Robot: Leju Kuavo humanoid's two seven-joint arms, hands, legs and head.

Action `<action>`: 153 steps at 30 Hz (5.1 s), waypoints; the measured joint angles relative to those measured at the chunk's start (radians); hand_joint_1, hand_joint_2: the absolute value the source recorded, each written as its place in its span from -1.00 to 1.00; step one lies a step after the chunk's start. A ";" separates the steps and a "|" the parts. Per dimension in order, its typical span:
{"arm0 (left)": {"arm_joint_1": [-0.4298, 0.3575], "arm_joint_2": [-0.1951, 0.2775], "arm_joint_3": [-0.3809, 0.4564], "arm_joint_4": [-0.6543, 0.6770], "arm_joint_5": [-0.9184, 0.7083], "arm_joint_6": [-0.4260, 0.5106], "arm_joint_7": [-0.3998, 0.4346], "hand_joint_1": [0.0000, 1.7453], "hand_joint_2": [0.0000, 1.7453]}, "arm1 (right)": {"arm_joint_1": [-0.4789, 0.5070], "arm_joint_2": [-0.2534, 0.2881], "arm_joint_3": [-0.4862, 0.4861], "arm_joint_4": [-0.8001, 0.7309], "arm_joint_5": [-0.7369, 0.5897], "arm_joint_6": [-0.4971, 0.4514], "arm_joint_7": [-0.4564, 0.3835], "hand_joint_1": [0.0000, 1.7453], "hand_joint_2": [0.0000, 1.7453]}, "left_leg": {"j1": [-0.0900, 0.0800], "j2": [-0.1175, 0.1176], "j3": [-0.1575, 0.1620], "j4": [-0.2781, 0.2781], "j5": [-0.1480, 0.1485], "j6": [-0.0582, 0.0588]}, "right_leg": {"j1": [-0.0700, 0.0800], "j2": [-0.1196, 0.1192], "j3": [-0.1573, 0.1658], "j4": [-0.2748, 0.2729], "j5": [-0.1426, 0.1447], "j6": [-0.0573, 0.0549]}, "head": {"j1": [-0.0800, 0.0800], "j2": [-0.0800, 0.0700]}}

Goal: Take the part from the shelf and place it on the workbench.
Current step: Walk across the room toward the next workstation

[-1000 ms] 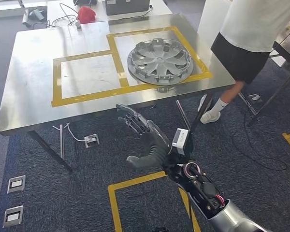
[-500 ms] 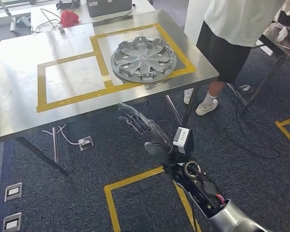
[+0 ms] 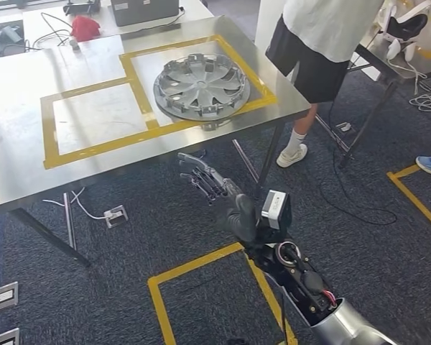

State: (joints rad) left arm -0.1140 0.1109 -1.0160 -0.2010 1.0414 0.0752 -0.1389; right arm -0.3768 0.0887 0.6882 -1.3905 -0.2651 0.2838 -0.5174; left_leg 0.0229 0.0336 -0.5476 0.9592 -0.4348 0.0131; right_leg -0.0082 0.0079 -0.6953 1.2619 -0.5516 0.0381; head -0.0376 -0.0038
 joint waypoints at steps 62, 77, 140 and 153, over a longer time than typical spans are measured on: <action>0.009 0.008 0.000 0.000 0.006 0.000 -0.001 -1.00 -1.00 | 0.064 -0.076 -0.170 -0.113 -0.035 -0.072 0.009 -1.00 -1.00 | 0.000 -0.002 0.014 -0.023 0.008 -0.005 | -0.002 0.000 -0.024 0.010 0.008 -0.003 | 0.003 0.000; 0.011 0.004 0.000 0.000 0.006 0.000 -0.001 -1.00 -1.00 | 0.066 -0.081 -0.177 -0.134 -0.036 -0.074 0.012 -1.00 -1.00 | -0.002 -0.028 -0.120 0.296 -0.150 -0.046 | 0.007 0.029 0.140 -0.319 0.147 -0.062 | -0.001 0.000; 0.011 -0.002 0.000 0.000 0.012 0.000 -0.008 -1.00 -1.00 | 0.086 -0.083 -0.218 -0.159 -0.031 -0.104 0.012 -1.00 -1.00 | -0.010 -0.034 -0.103 0.227 -0.086 -0.041 | 0.010 0.054 0.128 -0.303 0.142 -0.068 | -0.002 0.000; 0.008 0.000 0.000 0.000 0.012 0.003 -0.008 -1.00 -1.00 | 0.096 -0.083 -0.221 -0.164 -0.031 -0.107 0.008 -1.00 -1.00 | -0.012 -0.010 0.017 -0.038 0.011 -0.002 | 0.001 0.003 -0.018 -0.004 0.001 -0.017 | 0.002 0.000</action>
State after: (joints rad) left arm -0.1056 0.1114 -1.0159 -0.2007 1.0539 0.0786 -0.1469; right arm -0.2807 0.0053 0.4673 -1.5543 -0.2964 0.1763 -0.5090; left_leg 0.0106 0.0240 -0.5309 0.9216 -0.4240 0.0112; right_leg -0.0068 0.0112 -0.7133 1.2576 -0.5502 0.0207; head -0.0355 -0.0038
